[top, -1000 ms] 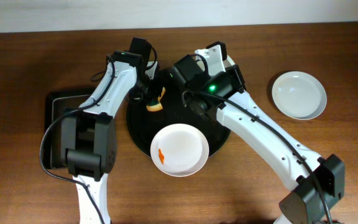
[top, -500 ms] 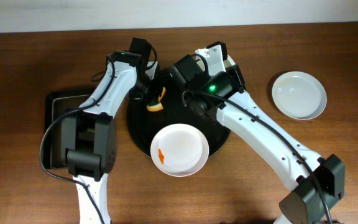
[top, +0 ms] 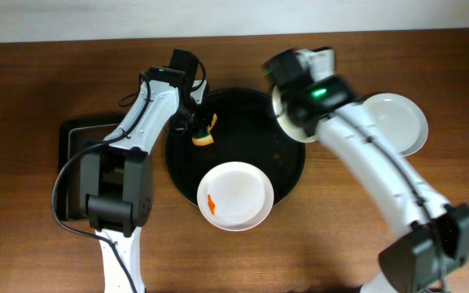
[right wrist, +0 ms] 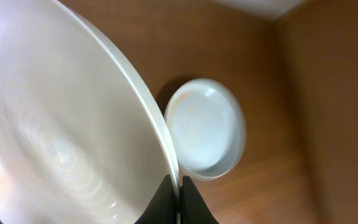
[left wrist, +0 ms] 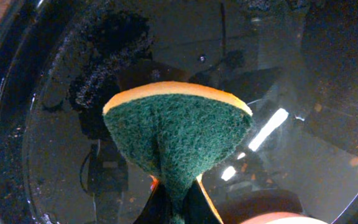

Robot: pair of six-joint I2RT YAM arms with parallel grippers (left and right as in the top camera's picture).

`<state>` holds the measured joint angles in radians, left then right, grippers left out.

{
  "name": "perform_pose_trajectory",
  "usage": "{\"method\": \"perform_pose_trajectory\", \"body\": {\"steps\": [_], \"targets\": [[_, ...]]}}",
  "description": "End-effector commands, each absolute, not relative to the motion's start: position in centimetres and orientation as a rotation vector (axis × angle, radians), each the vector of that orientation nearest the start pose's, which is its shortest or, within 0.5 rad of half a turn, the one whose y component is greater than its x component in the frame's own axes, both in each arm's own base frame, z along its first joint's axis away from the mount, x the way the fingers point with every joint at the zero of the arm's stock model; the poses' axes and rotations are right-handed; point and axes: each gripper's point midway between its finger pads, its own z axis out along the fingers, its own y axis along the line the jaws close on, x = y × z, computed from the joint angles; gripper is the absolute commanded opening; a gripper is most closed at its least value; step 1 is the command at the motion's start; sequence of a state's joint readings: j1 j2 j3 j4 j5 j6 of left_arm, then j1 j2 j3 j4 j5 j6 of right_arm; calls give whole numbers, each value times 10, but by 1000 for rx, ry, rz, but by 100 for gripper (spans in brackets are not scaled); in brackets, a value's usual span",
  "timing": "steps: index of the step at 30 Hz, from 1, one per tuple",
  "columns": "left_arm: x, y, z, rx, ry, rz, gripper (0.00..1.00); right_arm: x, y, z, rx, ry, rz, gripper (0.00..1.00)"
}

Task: Clean dirty plates on tray and stack at the side
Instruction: 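Carry the plate right and stack it on the first plate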

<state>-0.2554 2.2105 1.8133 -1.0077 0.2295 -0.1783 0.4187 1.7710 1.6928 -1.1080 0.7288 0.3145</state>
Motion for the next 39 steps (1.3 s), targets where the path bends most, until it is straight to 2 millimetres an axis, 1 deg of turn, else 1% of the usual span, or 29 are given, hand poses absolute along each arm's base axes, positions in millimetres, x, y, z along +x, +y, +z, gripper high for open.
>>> {"method": "perform_pose_trajectory", "body": {"steps": [1, 2, 3, 4, 7, 8, 9, 10, 12, 16, 18, 21, 23, 24, 25, 26, 28, 30, 32, 33, 34, 36, 38, 39], "targets": [[450, -160, 84, 192, 2905, -430, 0, 409, 21, 235, 307, 2571, -208, 4], [450, -160, 87, 193, 2898, -431, 0, 409, 4, 230, 383, 2595, -128, 4], [450, -160, 89, 194, 2892, -432, 0, 408, -22, 224, 491, 2613, -40, 4], [450, -160, 92, 195, 2887, -433, 0, 406, -43, 221, 576, 2614, 10, 4], [450, -160, 92, 199, 2886, -432, 0, 397, -107, 208, 810, 2588, 55, 4], [449, -160, 92, 199, 2889, -432, 0, 392, -132, 199, 904, 2580, 72, 4], [449, -160, 92, 199, 2889, -432, 0, 388, -148, 190, 968, 2579, 87, 4], [449, -160, 92, 199, 2889, -433, 0, 382, -166, 177, 1043, 2582, 95, 4], [449, -160, 92, 199, 2889, -432, 0, 377, -188, 151, 1143, 2594, 124, 4], [449, -160, 92, 199, 2890, -432, 0, 380, -207, 107, 1225, 2629, 161, 4], [448, -160, 93, 200, 2891, -432, 0, 385, -206, 90, 1221, 2657, 172, 4], [448, -161, 96, 201, 2885, -434, 0, 392, -206, 77, 1201, 2676, 162, 5], [447, -160, 100, 201, 2881, -434, 0, 391, -207, 75, 1204, 2679, 153, 33], [447, -160, 102, 202, 2877, -434, 0, 391, -207, 76, 1204, 2678, 153, 42], [447, -160, 104, 202, 2873, -436, 0, 391, -206, 78, 1203, 2677, 153, 45], [446, -160, 107, 202, 2868, -436, 0, 391, -204, 82, 1198, 2671, 168, 45], [445, -160, 114, 203, 2857, -437, 0, 395, -198, 95, 1163, 2652, 201, 46], [441, -157, 124, 202, 2851, -427, 0, 402, -180, 123, 1023, 2636, 263, 48], [437, -150, 135, 191, 2846, -387, 0, 405, -162, 150, 911, 2611, 299, 48], [432, -141, 149, 177, 2831, -355, 0, 406, -143, 175, 814, 2589, 324, 49], [429, -136, 159, 166, 2820, -351, 0, 404, -129, 192, 764, 2574, 329, 50], [423, -122, 184, 129, 2784, -349, 0, 399, -105, 218, 678, 2555, 332, 52], [416, -102, 204, 75, 2758, -323, 0, 393, -79, 238, 575, 2549, 338, 54], [411, -81, 214, 20, 2749, -274, 0, 390, -64, 246, 518, 2553, 343, 54]]}}
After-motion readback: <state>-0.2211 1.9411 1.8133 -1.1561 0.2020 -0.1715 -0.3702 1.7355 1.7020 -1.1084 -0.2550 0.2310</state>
